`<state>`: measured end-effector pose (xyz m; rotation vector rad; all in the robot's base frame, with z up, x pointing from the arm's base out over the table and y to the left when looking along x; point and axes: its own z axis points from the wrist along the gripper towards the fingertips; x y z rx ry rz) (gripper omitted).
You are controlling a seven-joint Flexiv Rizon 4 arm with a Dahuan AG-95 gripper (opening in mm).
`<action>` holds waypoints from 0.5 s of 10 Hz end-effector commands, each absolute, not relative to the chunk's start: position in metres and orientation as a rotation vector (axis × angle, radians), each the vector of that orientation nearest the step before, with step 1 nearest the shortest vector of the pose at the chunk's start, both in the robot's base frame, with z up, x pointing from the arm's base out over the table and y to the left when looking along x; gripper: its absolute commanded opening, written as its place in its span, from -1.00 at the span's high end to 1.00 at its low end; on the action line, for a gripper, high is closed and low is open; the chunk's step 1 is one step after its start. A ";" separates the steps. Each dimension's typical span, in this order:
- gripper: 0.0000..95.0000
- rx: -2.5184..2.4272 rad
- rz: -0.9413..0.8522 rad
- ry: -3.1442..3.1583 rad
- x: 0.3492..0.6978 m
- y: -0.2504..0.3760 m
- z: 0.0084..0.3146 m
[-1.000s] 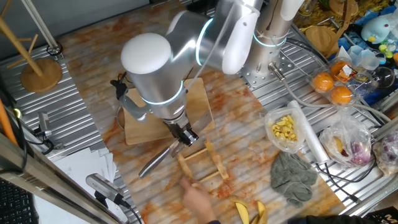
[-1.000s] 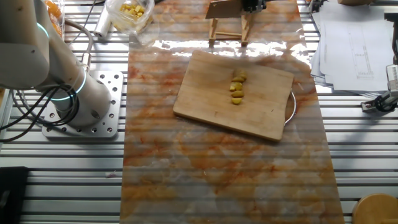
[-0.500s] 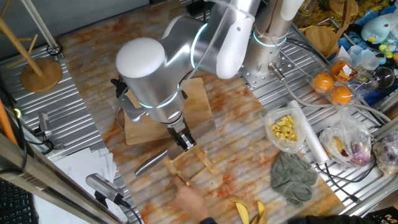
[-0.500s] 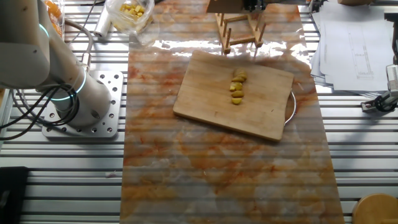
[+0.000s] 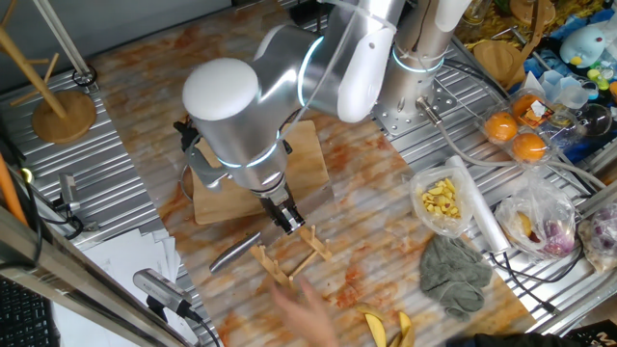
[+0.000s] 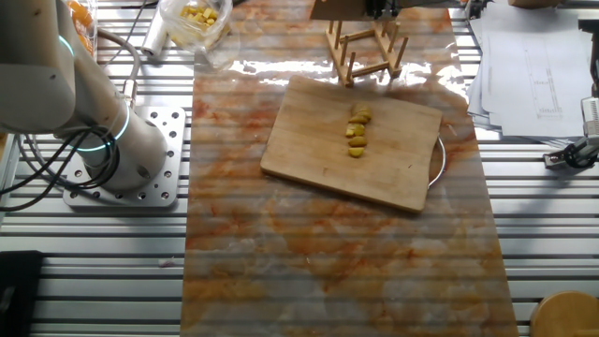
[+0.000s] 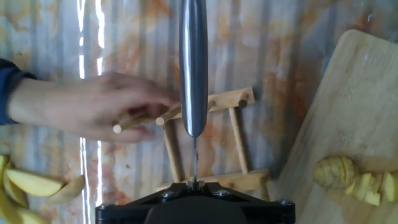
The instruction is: Chop the potatoes
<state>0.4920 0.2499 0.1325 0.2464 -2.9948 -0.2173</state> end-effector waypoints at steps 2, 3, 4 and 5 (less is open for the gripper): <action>1.00 0.350 -0.185 -2.994 0.492 0.251 0.131; 1.00 0.399 -0.187 -2.988 0.490 0.244 0.135; 1.00 0.423 -0.191 -2.984 0.488 0.236 0.140; 1.00 0.432 -0.191 -2.986 0.486 0.229 0.142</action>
